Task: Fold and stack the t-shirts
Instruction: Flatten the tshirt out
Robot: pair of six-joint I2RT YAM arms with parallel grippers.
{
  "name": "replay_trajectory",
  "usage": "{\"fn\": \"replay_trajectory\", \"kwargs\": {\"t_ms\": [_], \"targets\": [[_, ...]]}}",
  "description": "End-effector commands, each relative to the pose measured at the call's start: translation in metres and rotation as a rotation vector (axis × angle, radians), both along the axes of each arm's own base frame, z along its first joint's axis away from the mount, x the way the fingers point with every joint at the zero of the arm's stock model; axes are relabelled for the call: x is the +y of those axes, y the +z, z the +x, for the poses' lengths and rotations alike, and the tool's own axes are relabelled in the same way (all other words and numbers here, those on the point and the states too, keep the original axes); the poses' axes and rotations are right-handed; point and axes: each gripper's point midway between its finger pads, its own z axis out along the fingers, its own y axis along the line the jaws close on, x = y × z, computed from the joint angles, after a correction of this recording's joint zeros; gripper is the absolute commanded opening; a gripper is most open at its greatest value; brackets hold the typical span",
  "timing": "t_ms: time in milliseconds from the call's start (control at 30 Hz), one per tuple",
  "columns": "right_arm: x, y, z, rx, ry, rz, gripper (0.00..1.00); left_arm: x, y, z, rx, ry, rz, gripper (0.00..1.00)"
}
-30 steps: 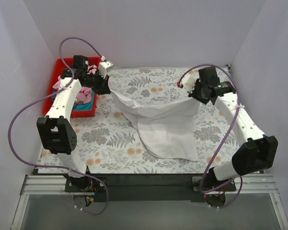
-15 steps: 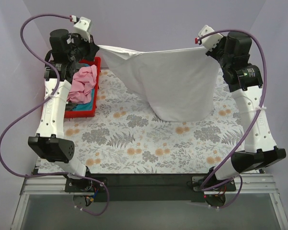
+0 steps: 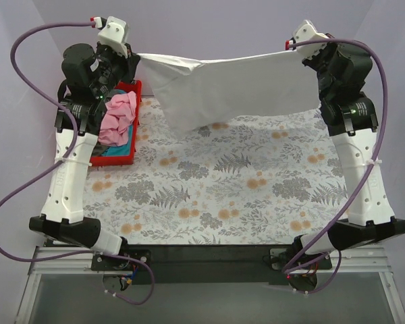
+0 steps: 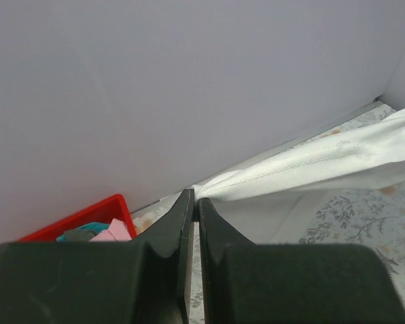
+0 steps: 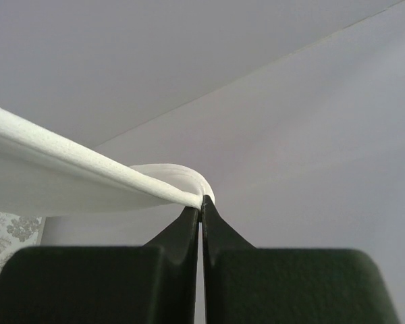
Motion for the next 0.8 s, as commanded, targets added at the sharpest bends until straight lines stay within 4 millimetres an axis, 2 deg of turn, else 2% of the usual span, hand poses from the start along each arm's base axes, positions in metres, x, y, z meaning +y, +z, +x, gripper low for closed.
{"fn": "replay_trajectory", "kwargs": {"t_ms": [0, 33, 67, 100, 133, 167, 200, 233, 267, 300, 333, 367, 400, 433, 500, 533, 600, 667, 700, 767], "targets": [[-0.026, 0.072, -0.064, -0.228, -0.062, 0.047, 0.01, 0.030, 0.032, -0.042, -0.053, 0.119, -0.083, 0.00], [-0.027, 0.070, -0.069, -0.230, -0.059, 0.057, 0.01, 0.031, 0.037, -0.051, -0.065, 0.118, -0.096, 0.00], [-0.027, 0.071, -0.077, -0.240, -0.051, 0.063, 0.01, 0.035, 0.051, -0.071, -0.102, 0.114, -0.116, 0.00], [-0.031, 0.081, -0.098, -0.278, -0.047, 0.076, 0.01, 0.036, 0.055, -0.079, -0.109, 0.117, -0.139, 0.00], [-0.029, 0.078, -0.103, -0.278, -0.028, 0.087, 0.01, 0.039, 0.062, -0.089, -0.130, 0.118, -0.153, 0.00], [-0.030, 0.081, -0.113, -0.294, -0.021, 0.095, 0.01, 0.042, 0.076, -0.110, -0.171, 0.112, -0.168, 0.00], [-0.034, 0.089, -0.136, -0.332, -0.007, 0.109, 0.01, 0.041, 0.082, -0.122, -0.198, 0.089, -0.170, 0.00], [-0.033, 0.090, -0.146, -0.343, 0.009, 0.117, 0.01, 0.038, 0.079, -0.129, -0.202, 0.067, -0.167, 0.00], [-0.026, 0.086, -0.151, -0.343, 0.063, 0.121, 0.01, 0.040, 0.088, -0.155, -0.249, 0.048, -0.168, 0.00], [-0.028, 0.092, -0.177, -0.384, 0.090, 0.124, 0.01, 0.036, 0.091, -0.168, -0.281, 0.006, -0.149, 0.00], [-0.021, 0.094, -0.185, -0.399, 0.144, 0.121, 0.01, 0.036, 0.090, -0.189, -0.307, -0.016, -0.144, 0.00], [-0.019, 0.092, -0.193, -0.403, 0.169, 0.123, 0.01, 0.036, 0.091, -0.199, -0.326, -0.028, -0.137, 0.00], [-0.021, 0.099, -0.216, -0.449, 0.182, 0.129, 0.01, 0.035, 0.092, -0.209, -0.340, -0.047, -0.130, 0.00], [-0.022, 0.103, -0.225, -0.471, 0.195, 0.135, 0.01, 0.037, 0.097, -0.225, -0.373, -0.053, -0.120, 0.00], [-0.025, 0.113, -0.249, -0.520, 0.213, 0.156, 0.01, 0.036, 0.097, -0.239, -0.387, -0.072, -0.097, 0.00], [-0.024, 0.116, -0.257, -0.534, 0.227, 0.159, 0.01, 0.036, 0.101, -0.253, -0.416, -0.091, -0.080, 0.00], [-0.023, 0.117, -0.270, -0.545, 0.249, 0.158, 0.01, 0.038, 0.104, -0.264, -0.430, -0.088, -0.072, 0.00], [-0.020, 0.111, -0.273, -0.527, 0.272, 0.150, 0.01, 0.047, 0.107, -0.264, -0.425, -0.037, -0.052, 0.00], [-0.019, 0.107, -0.271, -0.514, 0.275, 0.139, 0.01, 0.052, 0.106, -0.259, -0.416, -0.008, -0.043, 0.00], [-0.014, 0.085, -0.253, -0.454, 0.274, 0.113, 0.01, 0.060, 0.098, -0.243, -0.382, 0.053, -0.017, 0.00]]}}
